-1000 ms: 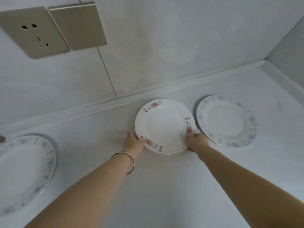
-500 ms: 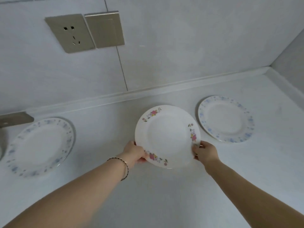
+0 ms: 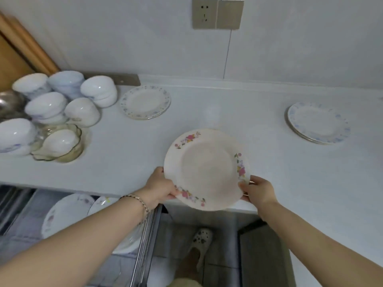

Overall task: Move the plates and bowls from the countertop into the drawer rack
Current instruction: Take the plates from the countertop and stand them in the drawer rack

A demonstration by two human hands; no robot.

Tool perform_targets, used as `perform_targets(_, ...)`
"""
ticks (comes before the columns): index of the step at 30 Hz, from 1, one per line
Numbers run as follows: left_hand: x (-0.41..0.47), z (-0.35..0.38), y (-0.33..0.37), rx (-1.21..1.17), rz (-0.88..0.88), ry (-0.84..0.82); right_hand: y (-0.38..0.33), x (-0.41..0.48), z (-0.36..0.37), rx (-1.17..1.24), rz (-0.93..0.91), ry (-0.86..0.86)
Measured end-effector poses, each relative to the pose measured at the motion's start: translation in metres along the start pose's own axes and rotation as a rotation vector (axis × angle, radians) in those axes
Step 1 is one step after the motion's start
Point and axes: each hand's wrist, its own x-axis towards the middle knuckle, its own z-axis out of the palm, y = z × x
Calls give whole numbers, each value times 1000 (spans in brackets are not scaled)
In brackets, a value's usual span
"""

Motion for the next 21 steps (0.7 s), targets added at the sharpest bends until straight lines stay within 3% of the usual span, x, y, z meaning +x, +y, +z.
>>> perform_targets(12, -106, -198, -148, 140, -308, 67, 80, -141, 157, -252, 8, -397)
perform_targets(17, -118, -285, -202, 86, -358, 119, 115, -176, 244, -273, 94, -484)
perform_targets(21, -103, -351, -234, 80, -362, 128, 141, -184, 321, -251, 189, -452)
